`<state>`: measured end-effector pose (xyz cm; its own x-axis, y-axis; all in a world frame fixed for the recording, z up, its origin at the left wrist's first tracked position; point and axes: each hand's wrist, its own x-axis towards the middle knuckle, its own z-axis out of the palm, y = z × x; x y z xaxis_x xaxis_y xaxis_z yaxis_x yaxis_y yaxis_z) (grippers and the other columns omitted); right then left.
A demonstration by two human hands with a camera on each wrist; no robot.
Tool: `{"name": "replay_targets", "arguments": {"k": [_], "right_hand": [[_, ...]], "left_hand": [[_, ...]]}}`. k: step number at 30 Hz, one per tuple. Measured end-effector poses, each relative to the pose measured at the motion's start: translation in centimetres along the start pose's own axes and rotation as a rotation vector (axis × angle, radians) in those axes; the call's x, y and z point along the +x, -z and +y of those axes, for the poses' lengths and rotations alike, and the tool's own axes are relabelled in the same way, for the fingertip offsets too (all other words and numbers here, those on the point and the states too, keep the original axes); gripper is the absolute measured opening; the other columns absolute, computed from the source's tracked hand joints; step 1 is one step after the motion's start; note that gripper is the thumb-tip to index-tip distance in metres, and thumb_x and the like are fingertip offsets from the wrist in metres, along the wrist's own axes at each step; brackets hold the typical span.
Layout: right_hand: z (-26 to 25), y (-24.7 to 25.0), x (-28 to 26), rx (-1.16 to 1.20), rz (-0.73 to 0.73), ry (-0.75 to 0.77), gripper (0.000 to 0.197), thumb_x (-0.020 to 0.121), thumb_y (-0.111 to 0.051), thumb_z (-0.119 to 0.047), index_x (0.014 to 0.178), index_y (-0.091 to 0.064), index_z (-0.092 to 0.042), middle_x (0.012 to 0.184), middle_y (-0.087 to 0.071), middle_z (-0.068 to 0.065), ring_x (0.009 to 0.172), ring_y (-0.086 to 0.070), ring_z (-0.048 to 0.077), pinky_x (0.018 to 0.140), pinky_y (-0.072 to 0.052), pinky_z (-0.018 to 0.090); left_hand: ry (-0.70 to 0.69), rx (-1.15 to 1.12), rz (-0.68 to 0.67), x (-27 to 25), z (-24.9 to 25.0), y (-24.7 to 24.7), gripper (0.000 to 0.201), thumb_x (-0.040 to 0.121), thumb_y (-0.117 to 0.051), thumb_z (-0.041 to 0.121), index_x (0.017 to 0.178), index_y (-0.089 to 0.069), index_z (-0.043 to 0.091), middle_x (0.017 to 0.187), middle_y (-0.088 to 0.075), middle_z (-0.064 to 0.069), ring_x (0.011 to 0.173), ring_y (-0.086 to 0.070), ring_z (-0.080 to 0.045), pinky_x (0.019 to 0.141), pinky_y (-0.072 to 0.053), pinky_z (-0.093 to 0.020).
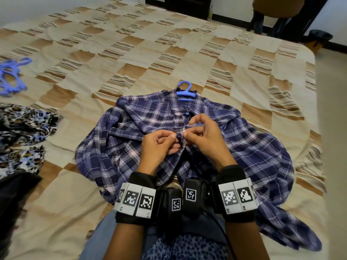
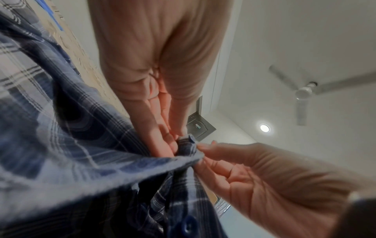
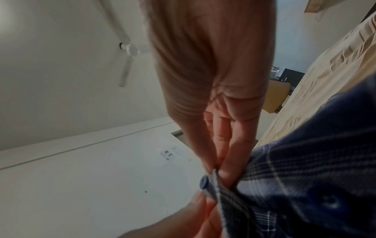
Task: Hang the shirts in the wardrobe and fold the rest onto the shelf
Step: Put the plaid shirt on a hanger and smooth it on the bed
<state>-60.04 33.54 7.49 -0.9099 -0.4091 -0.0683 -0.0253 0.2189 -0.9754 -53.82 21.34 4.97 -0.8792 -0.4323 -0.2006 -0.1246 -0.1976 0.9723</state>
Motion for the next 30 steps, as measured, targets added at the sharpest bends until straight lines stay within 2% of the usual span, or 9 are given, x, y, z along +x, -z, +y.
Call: {"name": "replay_targets", "arguments": {"k": [1,6,9,12,17,19,23,27,30], "right_hand": [[0.1,0.0,0.1,-0.004,0.018,0.006,0.026,0.083,-0.064,0.004,0.088,-0.049,-0.017,0.075,-0.068,0.012,0.071,-0.061,0.025,0.076,-0.053,0.047],[0.3,0.3,0.4,0.016,0.131,0.044,0.023,0.083,-0.064,0.003,0.088,-0.049,-0.015,0.078,-0.067,0.017,0.068,-0.06,0.021,0.073,-0.053,0.039],[0.7,0.4,0.6,0.05,0.109,0.027,0.027,0.083,-0.061,0.008,0.088,-0.051,-0.016,0.09,-0.068,0.019,0.083,-0.065,0.023,0.083,-0.053,0.04],[1.2,0.8,0.7,-0.039,0.043,-0.01,0.029,0.081,-0.06,0.012,0.095,-0.054,-0.013,0.098,-0.068,0.013,0.096,-0.065,0.023,0.087,-0.053,0.034],[1.2,2.7,0.3,-0.373,0.08,0.011,0.019,0.077,-0.073,-0.003,0.08,-0.06,-0.016,0.076,-0.063,-0.003,0.068,-0.059,0.007,0.064,-0.048,0.015],[1.0,3.4,0.2,-0.466,-0.004,-0.052,0.02,0.073,-0.078,-0.011,0.075,-0.06,-0.016,0.068,-0.059,-0.005,0.062,-0.055,0.006,0.064,-0.05,0.023],[1.6,3.0,0.3,-0.666,-0.182,-0.255,0.03,0.064,-0.086,-0.019,0.077,-0.059,-0.019,0.078,-0.063,0.0,0.077,-0.062,0.02,0.079,-0.053,0.039],[1.6,2.5,0.3,-0.496,-0.131,-0.199,0.024,0.08,-0.069,-0.001,0.076,-0.052,-0.018,0.066,-0.058,0.003,0.064,-0.061,0.023,0.068,-0.055,0.043],[0.5,2.5,0.2,-0.24,-0.039,-0.09,0.021,0.087,-0.06,0.003,0.079,-0.049,-0.014,0.057,-0.047,0.003,0.054,-0.054,0.014,0.058,-0.054,0.032]], "left_hand": [[-0.005,0.023,-0.004,0.0,0.1,0.0,0.002,0.085,-0.065,0.008,0.086,-0.063,0.008,0.071,-0.067,-0.005,0.063,-0.066,-0.012,0.063,-0.057,-0.019],[0.058,0.376,-0.103,0.3,-0.8,-0.1,0.051,0.05,-0.09,0.037,0.085,-0.056,0.022,0.075,-0.057,0.006,0.061,-0.049,-0.008,0.065,-0.046,-0.027],[0.031,0.495,-0.071,0.6,-1.7,0.2,0.023,0.068,-0.08,0.018,0.073,-0.058,0.023,0.067,-0.059,0.003,0.061,-0.054,-0.012,0.072,-0.049,-0.034],[0.018,0.398,-0.019,0.7,-1.5,0.8,0.012,0.076,-0.075,0.012,0.073,-0.066,0.018,0.068,-0.065,-0.005,0.064,-0.059,-0.016,0.068,-0.049,-0.029],[-0.023,0.373,0.018,0.6,-1.4,1.0,0.009,0.078,-0.074,0.013,0.074,-0.069,0.018,0.068,-0.066,-0.002,0.065,-0.059,-0.012,0.07,-0.048,-0.026],[-0.01,0.361,0.026,0.8,-1.5,1.0,0.01,0.078,-0.074,0.014,0.075,-0.067,0.02,0.066,-0.066,0.0,0.063,-0.058,-0.011,0.069,-0.047,-0.027],[0.012,0.309,0.037,0.9,-1.5,1.0,0.018,0.08,-0.072,0.015,0.083,-0.056,0.023,0.069,-0.065,0.0,0.058,-0.056,-0.011,0.067,-0.044,-0.029],[0.026,0.307,-0.05,0.5,-1.1,0.9,0.021,0.086,-0.064,0.007,0.082,-0.05,0.022,0.062,-0.058,0.001,0.045,-0.048,-0.004,0.053,-0.037,-0.023],[0.007,0.355,-0.124,0.5,-1.0,0.8,0.026,0.086,-0.059,-0.003,0.075,-0.056,0.02,0.061,-0.052,-0.002,0.05,-0.042,-0.009,0.052,-0.036,-0.022]]}}
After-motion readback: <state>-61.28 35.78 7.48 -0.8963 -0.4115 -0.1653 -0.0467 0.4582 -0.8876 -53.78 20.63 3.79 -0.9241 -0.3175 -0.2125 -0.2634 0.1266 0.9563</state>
